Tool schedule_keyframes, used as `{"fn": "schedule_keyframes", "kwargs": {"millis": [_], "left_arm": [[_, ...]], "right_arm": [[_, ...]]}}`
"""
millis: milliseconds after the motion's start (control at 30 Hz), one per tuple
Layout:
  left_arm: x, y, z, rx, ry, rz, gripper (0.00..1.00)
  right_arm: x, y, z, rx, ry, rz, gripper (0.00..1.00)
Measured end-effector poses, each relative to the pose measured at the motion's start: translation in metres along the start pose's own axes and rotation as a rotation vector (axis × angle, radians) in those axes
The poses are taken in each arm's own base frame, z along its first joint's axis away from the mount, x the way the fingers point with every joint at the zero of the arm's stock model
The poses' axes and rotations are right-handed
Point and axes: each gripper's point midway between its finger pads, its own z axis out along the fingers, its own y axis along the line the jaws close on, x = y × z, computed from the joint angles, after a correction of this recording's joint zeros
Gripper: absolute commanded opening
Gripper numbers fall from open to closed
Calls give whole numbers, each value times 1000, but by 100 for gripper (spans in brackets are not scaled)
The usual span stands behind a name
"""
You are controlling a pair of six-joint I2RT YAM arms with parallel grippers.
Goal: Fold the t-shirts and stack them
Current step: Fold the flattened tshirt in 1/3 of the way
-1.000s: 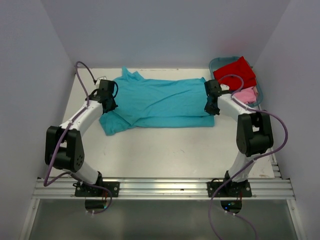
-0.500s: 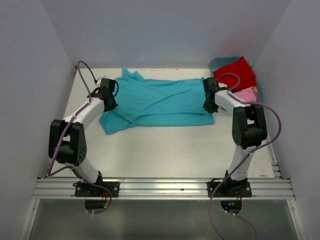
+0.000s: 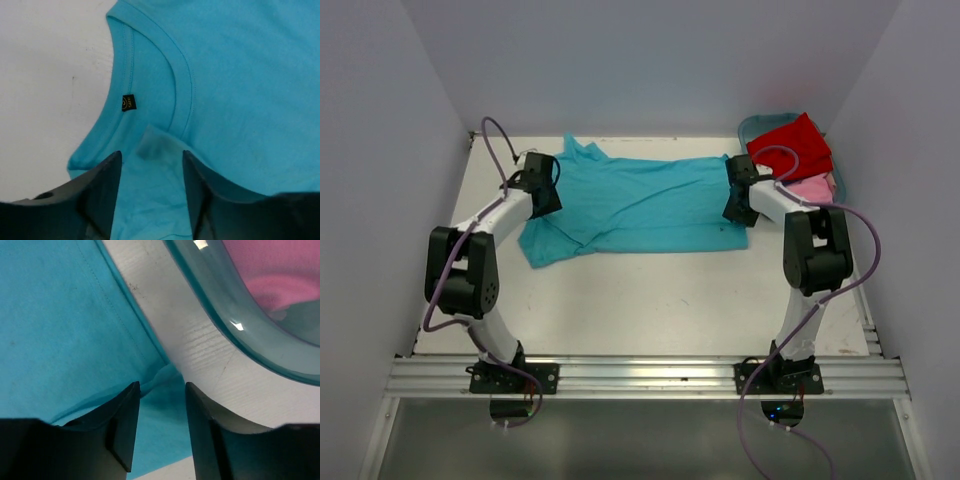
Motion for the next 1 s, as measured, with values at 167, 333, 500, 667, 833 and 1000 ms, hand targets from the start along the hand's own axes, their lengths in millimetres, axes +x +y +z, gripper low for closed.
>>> {"fn": "schedule_keyframes", "kwargs": {"millis": [167,333,500,667,833,1000], "left_arm": [[-7,-4,-2,23,-32,-20,100],[-20,-6,-34,110,-109,-47,100],[-27,-15,-83,255,-193,-73,82],[35,-20,-77,344,-70,-69,5],[108,-15,-47,334,138,-45,0],[109,-26,-40,375,140,-54,0]], "right_arm": [[-1,9,-5,-93,-39,-7,88],[-5,16,-35,-239,-114,13,86],[-31,20,-73,-333,-226,42,18],[-27,20,-81,-366,-225,53,0],[7,27,-66,-409,-112,17,0],[35,60,-69,-498,-30,-73,0]]}}
